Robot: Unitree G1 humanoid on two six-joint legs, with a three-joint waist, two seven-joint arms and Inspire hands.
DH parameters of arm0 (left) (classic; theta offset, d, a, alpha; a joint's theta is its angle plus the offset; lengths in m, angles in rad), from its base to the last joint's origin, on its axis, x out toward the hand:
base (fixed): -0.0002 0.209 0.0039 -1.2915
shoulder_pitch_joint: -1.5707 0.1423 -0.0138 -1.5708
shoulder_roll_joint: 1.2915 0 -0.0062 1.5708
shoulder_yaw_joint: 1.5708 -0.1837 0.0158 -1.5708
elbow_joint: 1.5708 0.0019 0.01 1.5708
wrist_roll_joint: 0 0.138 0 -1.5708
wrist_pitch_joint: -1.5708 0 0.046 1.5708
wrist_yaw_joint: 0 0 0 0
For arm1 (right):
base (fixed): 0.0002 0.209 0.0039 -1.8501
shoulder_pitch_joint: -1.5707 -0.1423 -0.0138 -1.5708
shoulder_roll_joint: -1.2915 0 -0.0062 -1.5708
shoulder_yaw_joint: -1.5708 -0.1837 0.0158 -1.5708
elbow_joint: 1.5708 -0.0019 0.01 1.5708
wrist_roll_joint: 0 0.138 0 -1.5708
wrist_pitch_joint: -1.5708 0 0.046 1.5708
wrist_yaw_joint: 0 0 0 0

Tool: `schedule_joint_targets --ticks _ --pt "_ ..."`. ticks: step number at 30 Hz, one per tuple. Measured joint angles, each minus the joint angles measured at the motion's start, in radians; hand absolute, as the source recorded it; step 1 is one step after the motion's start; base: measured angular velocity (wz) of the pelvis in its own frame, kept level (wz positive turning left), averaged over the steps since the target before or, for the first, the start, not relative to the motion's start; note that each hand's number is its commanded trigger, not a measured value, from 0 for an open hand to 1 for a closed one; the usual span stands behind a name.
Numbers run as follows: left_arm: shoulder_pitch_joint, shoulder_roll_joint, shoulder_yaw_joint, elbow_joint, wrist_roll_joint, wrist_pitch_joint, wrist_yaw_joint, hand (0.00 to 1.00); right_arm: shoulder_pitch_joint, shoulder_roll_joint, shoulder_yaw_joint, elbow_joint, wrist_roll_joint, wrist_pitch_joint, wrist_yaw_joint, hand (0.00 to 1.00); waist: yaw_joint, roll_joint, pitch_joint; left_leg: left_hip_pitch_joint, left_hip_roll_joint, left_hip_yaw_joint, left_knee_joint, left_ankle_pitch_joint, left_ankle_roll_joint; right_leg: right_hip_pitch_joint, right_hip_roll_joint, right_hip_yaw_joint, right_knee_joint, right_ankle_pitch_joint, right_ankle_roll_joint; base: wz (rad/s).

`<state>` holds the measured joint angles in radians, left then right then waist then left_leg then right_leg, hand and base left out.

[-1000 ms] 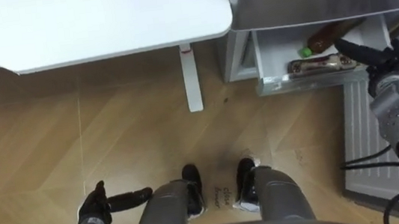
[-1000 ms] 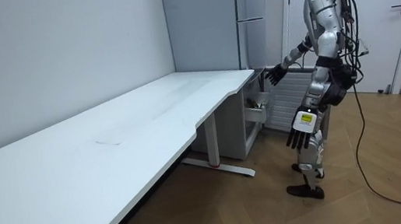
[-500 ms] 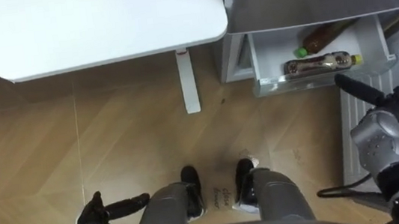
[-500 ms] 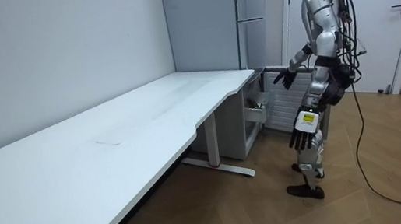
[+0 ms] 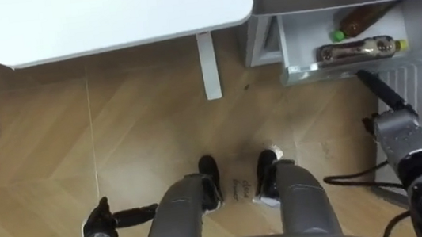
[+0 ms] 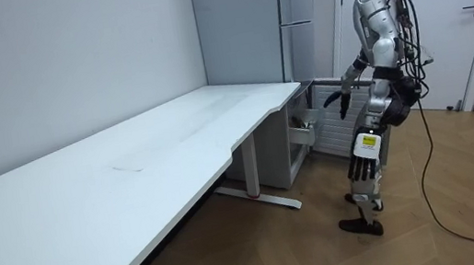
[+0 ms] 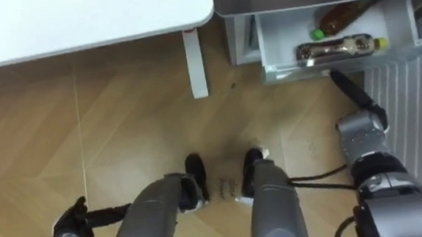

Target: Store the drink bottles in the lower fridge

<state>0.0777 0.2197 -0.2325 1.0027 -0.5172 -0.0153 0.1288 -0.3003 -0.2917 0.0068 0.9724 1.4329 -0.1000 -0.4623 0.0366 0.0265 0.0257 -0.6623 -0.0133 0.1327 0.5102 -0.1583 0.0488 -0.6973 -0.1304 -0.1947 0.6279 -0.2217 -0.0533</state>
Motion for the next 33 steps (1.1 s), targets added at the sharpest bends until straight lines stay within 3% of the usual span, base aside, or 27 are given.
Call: schedule_joint_targets --ticks 5,13,17,20,28,33 --pt "-0.006 0.005 -0.026 -0.013 0.005 0.003 0.034 0.0 -0.065 -0.035 -0.009 0.052 0.127 0.004 0.078 0.0 0.019 -0.005 0.0065 -0.108 0.003 -0.008 0.104 -0.034 -0.009 -0.1 -0.006 0.0 0.093 -0.034 -0.011 0.04" --pt "-0.018 0.039 -0.051 -0.031 0.0 0.017 0.107 0.0 -0.125 -0.072 -0.031 0.076 0.193 0.013 0.14 0.0 0.036 -0.014 0.0145 -0.27 0.018 -0.014 0.293 -0.105 -0.018 -0.252 -0.024 0.002 0.269 -0.097 -0.033 0.02" --pt "-0.021 0.045 -0.055 -0.04 0.006 0.016 0.108 0.0 -0.198 -0.102 -0.034 0.075 0.207 0.018 0.208 0.0 0.044 -0.016 0.0157 -0.356 0.026 -0.012 0.413 -0.15 -0.02 -0.338 -0.027 0.016 0.385 -0.144 -0.041 0.01" --pt "-0.02 0.057 -0.045 -0.04 0.008 0.019 0.109 0.0 -0.213 -0.104 -0.042 0.074 0.208 0.04 0.198 0.0 0.035 -0.027 0.0165 -0.397 0.034 -0.011 0.464 -0.166 -0.025 -0.38 -0.03 0.019 0.432 -0.16 -0.047 0.0" --pt "-0.026 0.064 -0.045 -0.051 0.008 0.02 0.108 0.0 -0.269 -0.128 -0.042 0.074 0.207 0.039 0.214 0.0 0.026 -0.025 0.0156 -0.474 0.037 0.025 0.528 -0.174 -0.021 -0.486 -0.048 0.055 0.518 -0.171 -0.051 -0.03" --pt "-0.026 0.067 -0.045 -0.06 0.009 0.021 0.106 0.0 -0.286 -0.155 -0.042 0.068 0.209 0.052 0.211 0.0 0.025 -0.01 0.0133 -0.493 0.025 0.032 0.54 -0.174 -0.015 -0.515 -0.077 0.055 0.546 -0.172 -0.055 0.01"
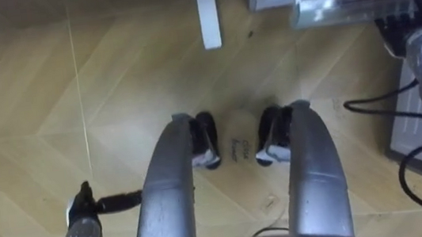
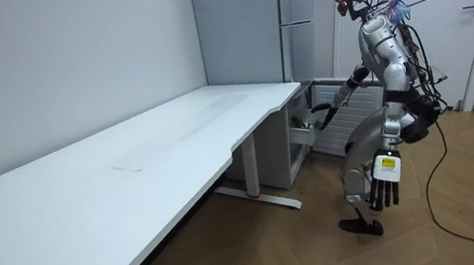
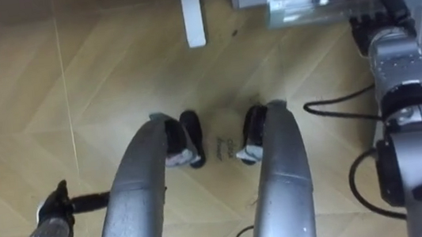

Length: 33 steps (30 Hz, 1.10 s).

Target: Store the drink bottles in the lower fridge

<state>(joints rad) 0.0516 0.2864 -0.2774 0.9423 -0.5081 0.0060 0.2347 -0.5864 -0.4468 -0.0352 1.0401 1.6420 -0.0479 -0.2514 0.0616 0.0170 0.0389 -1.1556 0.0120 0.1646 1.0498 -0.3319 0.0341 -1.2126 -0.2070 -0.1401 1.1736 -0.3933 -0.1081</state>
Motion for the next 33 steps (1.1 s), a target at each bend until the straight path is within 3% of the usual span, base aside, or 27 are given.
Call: schedule_joint_targets --ticks 3,12,21,27,33 --pt "0.004 0.0 -0.002 -0.002 0.01 0.002 -0.002 0.0 -0.019 -0.011 0.0 -0.002 -0.001 -0.001 -0.022 0.0 0.001 0.012 -0.0006 -0.011 -0.006 0.0 0.011 -0.001 0.002 -0.017 -0.003 0.007 0.016 -0.001 -0.001 0.0" --pt "0.025 0.009 0.0 -0.042 0.032 -0.015 0.001 0.0 -0.022 -0.011 0.004 -0.119 0.004 -0.008 -0.185 0.0 0.016 0.016 -0.0027 -0.008 -0.001 -0.001 0.011 0.005 -0.008 -0.026 0.001 0.006 0.024 -0.001 -0.017 -0.04" --pt "0.039 0.009 0.0 -0.039 0.039 -0.021 0.0 0.0 -0.023 -0.011 0.003 -0.125 0.006 -0.036 -0.241 0.0 0.056 0.02 -0.0057 0.031 0.005 -0.006 -0.046 0.022 -0.023 0.016 0.001 -0.021 -0.032 0.022 -0.032 -0.04" --pt "0.06 0.01 0.0 -0.04 0.032 -0.022 0.0 0.0 -0.026 -0.009 0.0 -0.123 0.026 -0.045 -0.249 0.0 0.075 0.023 -0.0051 0.095 -0.006 -0.049 -0.105 0.036 -0.043 0.111 -0.002 -0.075 -0.096 0.018 -0.039 0.1" --pt "0.126 0.015 0.002 -0.047 0.032 -0.022 -0.002 0.0 -0.058 -0.007 -0.009 -0.123 0.047 -0.112 -0.245 0.0 0.121 0.031 -0.0033 0.162 0.0 -0.066 -0.174 0.059 -0.05 0.192 -0.003 -0.112 -0.157 0.025 -0.054 0.09"
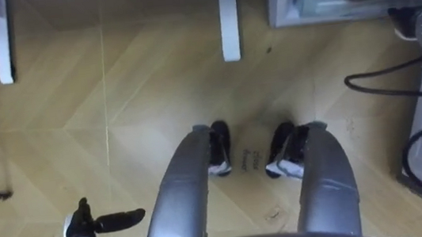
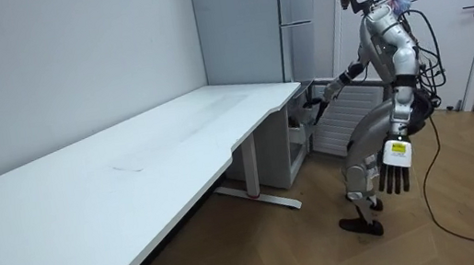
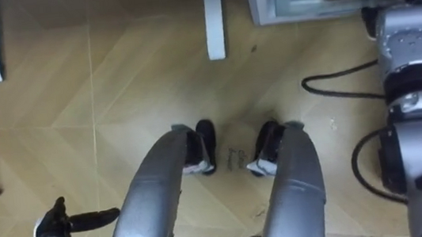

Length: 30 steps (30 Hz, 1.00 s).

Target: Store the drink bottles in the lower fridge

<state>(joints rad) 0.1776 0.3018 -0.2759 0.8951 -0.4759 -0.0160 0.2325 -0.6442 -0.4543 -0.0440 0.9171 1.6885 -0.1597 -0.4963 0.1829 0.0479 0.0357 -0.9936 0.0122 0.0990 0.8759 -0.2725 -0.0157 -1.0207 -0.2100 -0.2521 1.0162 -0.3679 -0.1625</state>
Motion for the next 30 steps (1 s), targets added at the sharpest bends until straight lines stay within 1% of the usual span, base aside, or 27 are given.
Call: schedule_joint_targets --ticks 2,3,4,6,7,9,10,11,12,14,15,16,17,19,20,21,23,25,27,28,29,30 --pt "0.026 0.001 0.001 -0.014 0.006 0.0 -0.009 0.0 -0.002 0.0 -0.021 0.0 0.0 -0.018 0.038 0.0 0.014 0.001 0.0 0.011 -0.003 -0.01 -0.016 0.002 -0.002 0.018 -0.005 -0.012 -0.011 -0.005 0.0 0.15" --pt "0.032 0.002 0.001 -0.016 0.007 0.0 -0.011 0.0 -0.003 0.001 -0.026 0.0 0.0 -0.023 0.048 0.0 0.014 0.001 0.0 0.011 -0.006 -0.012 -0.016 0.002 -0.002 0.019 -0.008 -0.015 -0.01 -0.009 0.001 0.2" --pt "0.041 0.002 0.001 -0.017 0.007 0.002 -0.015 0.0 0.001 0.011 -0.04 0.001 0.0 -0.034 0.07 0.0 0.01 0.005 0.0012 0.012 -0.01 -0.019 -0.016 0.003 -0.003 0.027 -0.015 -0.027 -0.01 -0.014 0.0 0.17" --pt "0.051 0.003 0.001 -0.017 0.007 0.005 -0.035 0.0 0.003 0.024 -0.049 0.001 0.0 -0.045 0.087 0.0 0.009 0.006 0.002 0.018 -0.01 -0.019 -0.017 0.004 -0.002 0.035 -0.017 -0.03 -0.011 -0.016 0.001 0.05" --pt "0.055 0.003 0.001 -0.017 0.007 0.002 -0.049 0.0 0.003 0.024 -0.049 0.001 0.0 -0.05 0.088 0.0 0.014 0.009 0.0037 0.023 -0.01 -0.02 -0.018 0.004 -0.002 0.041 -0.017 -0.03 -0.012 -0.016 0.002 0.0" --pt "0.062 0.003 0.001 -0.017 0.004 -0.001 -0.055 0.0 0.003 0.029 -0.046 0.003 0.0 -0.065 0.097 0.0 0.023 0.013 0.0037 0.029 -0.009 -0.021 -0.022 0.004 -0.004 0.047 -0.018 -0.033 -0.016 -0.021 0.01 0.0" --pt "0.07 0.003 0.001 -0.02 0.003 -0.008 -0.058 0.0 0.003 0.029 -0.047 0.012 0.0 -0.074 0.109 0.0 0.03 0.018 0.0046 0.031 -0.009 -0.024 -0.025 0.005 -0.01 0.054 -0.022 -0.045 -0.022 -0.021 0.012 0.04" --pt "0.085 0.005 0.001 -0.034 0.001 -0.01 -0.062 0.0 0.003 0.03 -0.055 0.021 0.0 -0.084 0.12 0.0 0.036 0.023 0.005 0.034 -0.01 -0.028 -0.032 0.01 -0.01 0.062 -0.038 -0.068 -0.026 -0.022 0.012 0.05" --pt "0.095 0.006 0.001 -0.044 0.001 -0.01 -0.063 0.0 0.003 0.03 -0.058 0.022 0.0 -0.09 0.121 0.0 0.04 0.023 0.005 0.035 -0.012 -0.027 -0.036 0.013 -0.011 0.063 -0.044 -0.073 -0.026 -0.022 0.012 0.11" --pt "0.137 0.007 0.001 -0.076 0.001 -0.01 -0.071 0.0 0.003 0.03 -0.066 0.022 0.0 -0.107 0.134 0.0 0.042 0.023 0.0048 0.039 -0.026 -0.026 -0.063 0.03 -0.006 0.065 -0.078 -0.098 -0.026 -0.024 0.011 0.16" --pt "0.148 0.008 0.001 -0.085 0.001 -0.01 -0.071 0.0 0.003 0.031 -0.066 0.022 0.0 -0.111 0.138 0.0 0.042 0.023 0.0048 0.039 -0.026 -0.024 -0.068 0.035 -0.008 0.067 -0.085 -0.107 -0.026 -0.025 0.009 0.18" --pt "0.166 0.012 0.001 -0.099 0.001 -0.007 -0.075 0.0 0.003 0.031 -0.067 0.022 0.0 -0.113 0.139 0.0 0.042 0.023 0.0048 0.04 -0.026 -0.023 -0.077 0.044 -0.012 0.069 -0.098 -0.122 -0.027 -0.026 0.007 0.17" --pt "0.178 0.014 0.001 -0.107 0.001 -0.003 -0.082 0.0 0.003 0.03 -0.07 0.022 0.0 -0.116 0.139 0.0 0.042 0.023 0.0048 0.041 -0.026 -0.022 -0.084 0.048 -0.011 0.074 -0.11 -0.138 -0.026 -0.028 0.004 0.18" --pt "0.187 0.019 0.005 -0.113 0.002 0.009 -0.094 0.0 0.003 0.031 -0.078 0.022 0.0 -0.117 0.139 0.0 0.042 0.023 0.0043 0.041 -0.024 -0.024 -0.087 0.051 -0.016 0.083 -0.123 -0.162 -0.025 -0.031 -0.002 0.21" --pt "0.187 0.019 0.013 -0.114 0.007 0.014 -0.096 0.0 0.003 0.031 -0.079 0.022 0.0 -0.117 0.144 0.0 0.042 0.023 0.0044 0.041 -0.023 -0.024 -0.089 0.054 -0.021 0.087 -0.127 -0.172 -0.025 -0.033 -0.005 0.2" --pt "0.187 0.019 0.019 -0.115 0.007 0.016 -0.097 0.0 0.003 0.032 -0.079 0.022 0.0 -0.117 0.146 0.0 0.043 0.024 0.0041 0.042 -0.023 -0.025 -0.088 0.055 -0.022 0.092 -0.13 -0.178 -0.024 -0.034 -0.007 0.18" --pt "0.187 0.022 0.044 -0.123 0.007 0.017 -0.098 0.0 0.003 0.033 -0.079 0.022 0.0 -0.117 0.157 0.0 0.045 0.026 0.0025 0.046 -0.023 -0.036 -0.087 0.055 -0.023 0.109 -0.14 -0.206 -0.024 -0.038 -0.014 0.17" --pt "0.187 0.027 0.048 -0.131 0.007 0.017 -0.098 0.0 0.003 0.032 -0.078 0.022 0.0 -0.116 0.178 0.0 0.052 0.027 0.0024 0.045 -0.023 -0.045 -0.084 0.055 -0.023 0.115 -0.143 -0.217 -0.022 -0.039 -0.015 0.1" --pt "0.187 0.027 0.048 -0.132 0.006 0.019 -0.098 0.0 0.003 0.032 -0.078 0.036 0.0 -0.105 0.218 0.0 0.062 0.028 0.0022 0.046 -0.025 -0.052 -0.079 0.055 -0.023 0.123 -0.145 -0.225 -0.019 -0.04 -0.018 0.05" --pt "0.188 0.029 0.048 -0.137 0.006 0.02 -0.099 0.0 0.003 0.032 -0.078 0.049 0.0 -0.102 0.236 0.0 0.066 0.028 0.0017 0.047 -0.026 -0.063 -0.077 0.055 -0.024 0.13 -0.146 -0.232 -0.019 -0.041 -0.017 0.14" --pt "0.19 0.032 0.048 -0.146 0.005 0.022 -0.099 0.0 0.003 0.029 -0.079 0.053 0.0 -0.102 0.239 0.0 0.067 0.028 0.002 0.044 -0.028 -0.075 -0.077 0.055 -0.025 0.13 -0.146 -0.233 -0.02 -0.045 -0.007 0.17" --pt "0.192 0.034 0.048 -0.151 0.005 0.023 -0.101 0.0 0.003 0.028 -0.079 0.054 0.0 -0.102 0.239 0.0 0.068 0.028 0.0021 0.043 -0.028 -0.077 -0.077 0.055 -0.025 0.13 -0.146 -0.235 -0.02 -0.046 -0.003 0.14"
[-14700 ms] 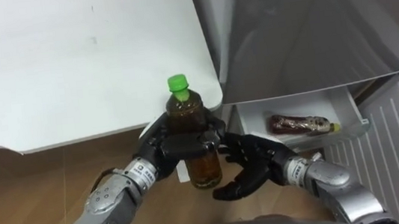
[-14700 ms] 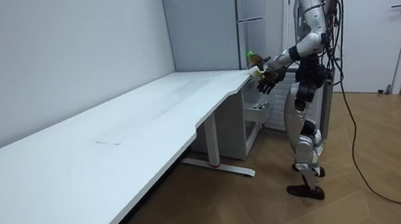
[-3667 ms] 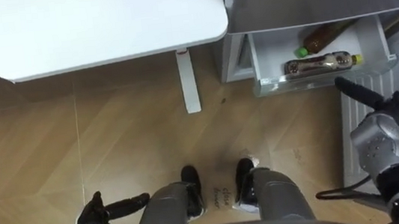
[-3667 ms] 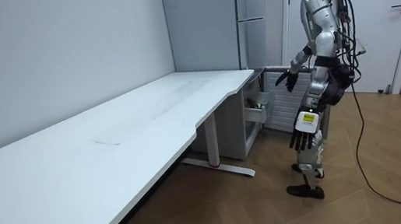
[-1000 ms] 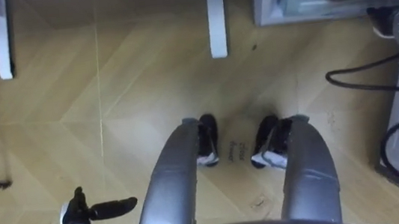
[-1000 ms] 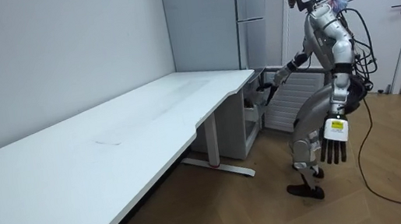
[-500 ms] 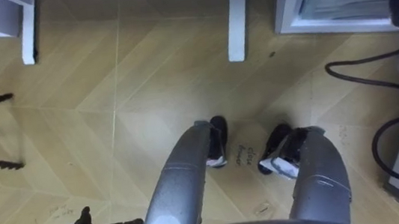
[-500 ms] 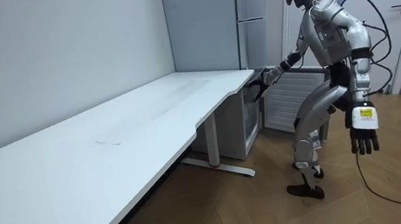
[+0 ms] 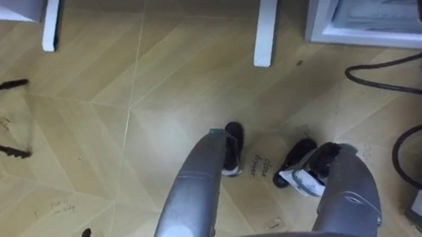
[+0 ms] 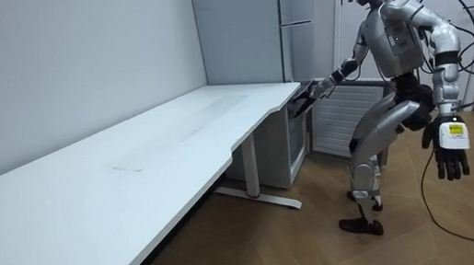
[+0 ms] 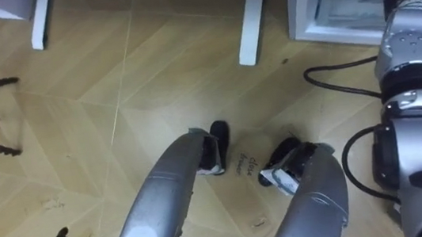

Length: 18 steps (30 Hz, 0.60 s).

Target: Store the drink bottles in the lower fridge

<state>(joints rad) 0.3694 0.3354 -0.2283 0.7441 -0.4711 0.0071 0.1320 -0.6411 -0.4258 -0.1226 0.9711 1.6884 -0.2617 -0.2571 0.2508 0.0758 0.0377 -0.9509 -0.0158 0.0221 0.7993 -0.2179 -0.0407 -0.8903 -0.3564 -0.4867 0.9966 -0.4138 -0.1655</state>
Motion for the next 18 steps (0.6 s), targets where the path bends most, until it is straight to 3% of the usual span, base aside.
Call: schedule_joint_targets --ticks 5,12,18 --pt "0.032 0.004 0.0 -0.013 -0.006 0.0 -0.019 0.0 0.0 0.005 0.001 0.001 0.0 0.023 0.033 0.0 0.004 0.0 0.0002 -0.005 0.003 -0.006 0.008 0.0 -0.001 0.001 -0.001 -0.01 -0.001 -0.001 0.014 -0.05" --pt "0.032 0.005 0.003 -0.012 -0.006 -0.007 -0.049 0.0 0.005 -0.004 0.002 0.083 -0.004 0.055 0.131 0.0 0.0 -0.003 0.0007 0.015 0.002 -0.001 0.0 0.0 -0.001 0.021 -0.004 -0.01 -0.007 0.002 0.031 0.0" --pt "0.023 0.005 0.005 -0.002 -0.007 -0.006 -0.064 0.0 0.046 -0.003 0.001 0.137 -0.003 0.122 0.232 0.0 -0.021 -0.011 0.0029 0.06 0.002 -0.009 -0.004 0.0 0.0 0.086 0.011 -0.028 -0.032 -0.002 0.045 0.01"
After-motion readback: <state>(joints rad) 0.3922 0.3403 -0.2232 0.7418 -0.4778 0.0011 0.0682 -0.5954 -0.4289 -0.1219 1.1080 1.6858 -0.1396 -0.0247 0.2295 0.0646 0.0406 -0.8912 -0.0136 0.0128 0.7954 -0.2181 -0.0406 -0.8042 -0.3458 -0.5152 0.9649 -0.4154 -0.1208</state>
